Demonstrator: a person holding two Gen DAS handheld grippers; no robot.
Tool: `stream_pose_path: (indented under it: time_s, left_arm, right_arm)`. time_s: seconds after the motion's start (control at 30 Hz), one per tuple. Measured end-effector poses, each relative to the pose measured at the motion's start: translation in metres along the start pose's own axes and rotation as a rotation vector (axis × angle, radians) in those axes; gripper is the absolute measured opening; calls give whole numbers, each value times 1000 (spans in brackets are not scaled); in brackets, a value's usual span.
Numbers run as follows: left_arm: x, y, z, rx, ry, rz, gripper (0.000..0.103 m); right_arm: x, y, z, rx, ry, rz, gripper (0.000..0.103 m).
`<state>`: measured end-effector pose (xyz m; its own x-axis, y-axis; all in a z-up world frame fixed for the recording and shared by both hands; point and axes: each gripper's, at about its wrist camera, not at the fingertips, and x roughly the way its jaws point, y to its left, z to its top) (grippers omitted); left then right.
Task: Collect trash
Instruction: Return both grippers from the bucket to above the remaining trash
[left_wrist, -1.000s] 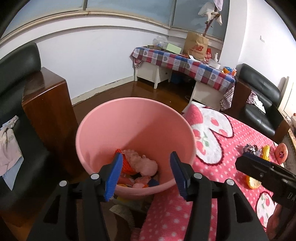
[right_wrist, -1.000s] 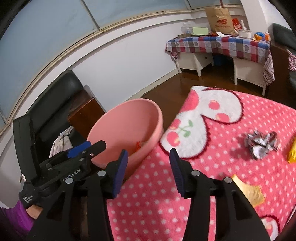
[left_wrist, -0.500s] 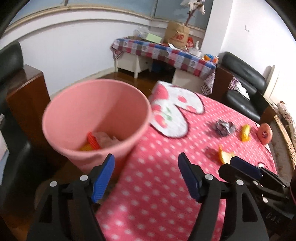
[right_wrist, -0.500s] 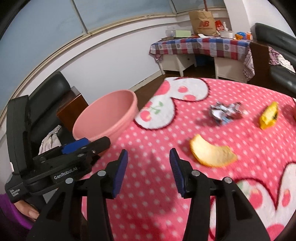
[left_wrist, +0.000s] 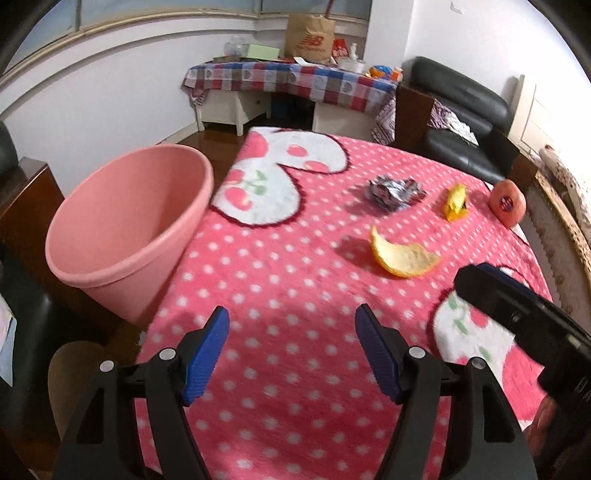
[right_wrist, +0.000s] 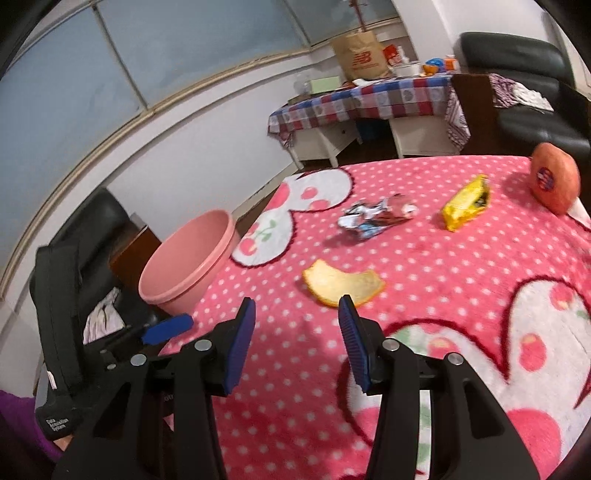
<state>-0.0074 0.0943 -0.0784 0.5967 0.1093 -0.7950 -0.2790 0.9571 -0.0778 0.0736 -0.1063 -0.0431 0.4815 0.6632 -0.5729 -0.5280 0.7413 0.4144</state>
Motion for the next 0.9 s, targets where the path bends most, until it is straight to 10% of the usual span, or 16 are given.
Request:
stream_pose_path:
  time_s: [0.9]
  left_arm:
    - [-11, -32, -8, 44, 43, -16, 64]
  right_arm:
    - [-35, -18, -16, 26, -45, 69, 47]
